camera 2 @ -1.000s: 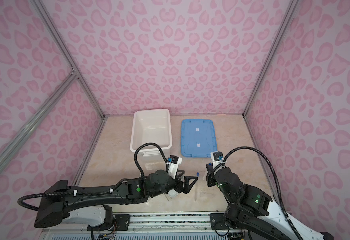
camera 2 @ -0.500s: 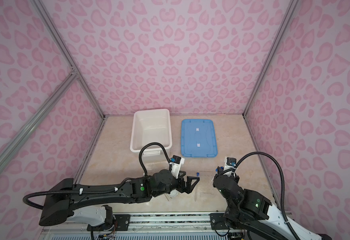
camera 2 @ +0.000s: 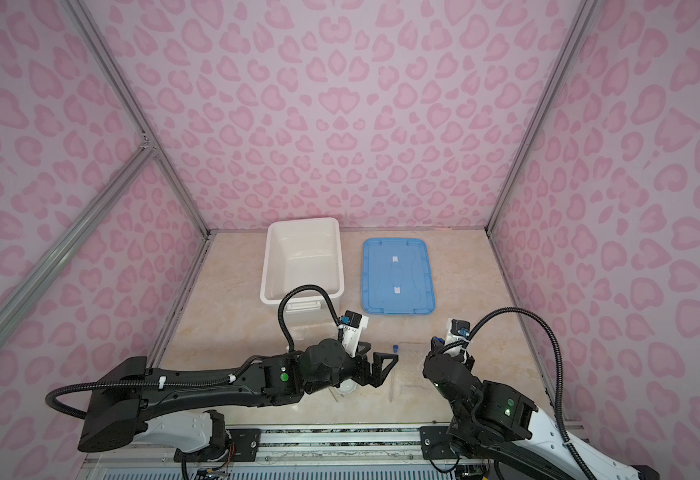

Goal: Organize the chemistry lab equipment
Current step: 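Set the blue cap down by the rack with right gripper while left lowers the tube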

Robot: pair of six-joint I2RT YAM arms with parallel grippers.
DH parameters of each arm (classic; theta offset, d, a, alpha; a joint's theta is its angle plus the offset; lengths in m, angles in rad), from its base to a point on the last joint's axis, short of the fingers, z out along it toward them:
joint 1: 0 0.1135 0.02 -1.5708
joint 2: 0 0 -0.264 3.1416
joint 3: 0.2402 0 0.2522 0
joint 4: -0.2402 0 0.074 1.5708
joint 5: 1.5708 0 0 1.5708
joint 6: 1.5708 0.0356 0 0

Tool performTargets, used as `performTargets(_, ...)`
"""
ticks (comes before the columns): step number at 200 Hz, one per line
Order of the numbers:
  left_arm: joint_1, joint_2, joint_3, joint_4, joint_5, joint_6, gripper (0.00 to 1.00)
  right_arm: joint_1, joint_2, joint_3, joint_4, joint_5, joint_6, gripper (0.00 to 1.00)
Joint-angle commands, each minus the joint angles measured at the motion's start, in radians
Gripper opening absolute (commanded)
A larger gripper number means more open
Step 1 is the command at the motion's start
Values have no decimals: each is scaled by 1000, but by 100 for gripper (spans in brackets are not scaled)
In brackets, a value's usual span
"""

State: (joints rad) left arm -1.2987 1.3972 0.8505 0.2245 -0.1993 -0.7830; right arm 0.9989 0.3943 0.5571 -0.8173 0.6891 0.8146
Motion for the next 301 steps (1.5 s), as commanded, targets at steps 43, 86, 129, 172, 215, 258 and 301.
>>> performTargets(43,1,-5,1,6,2,10,100,18,-27,19,-97,19,120,9)
performTargets(86,2,0,0,5,6,15,99,19,-59,59,-119,31,122,10)
performTargets(129,3,-2,-2,-4,6,10,99,23,-6,66,-181,81,204,10)
performTargets(172,3,4,2,-12,13,12,98,23,-15,34,-171,141,201,9)
performTargets(215,5,27,11,-5,24,9,98,23,-89,-46,-65,138,157,10)
performTargets(258,6,39,20,-7,26,10,97,21,-57,-56,-39,141,141,10)
performTargets(301,4,41,23,-8,27,6,97,21,46,-17,-70,157,158,10)
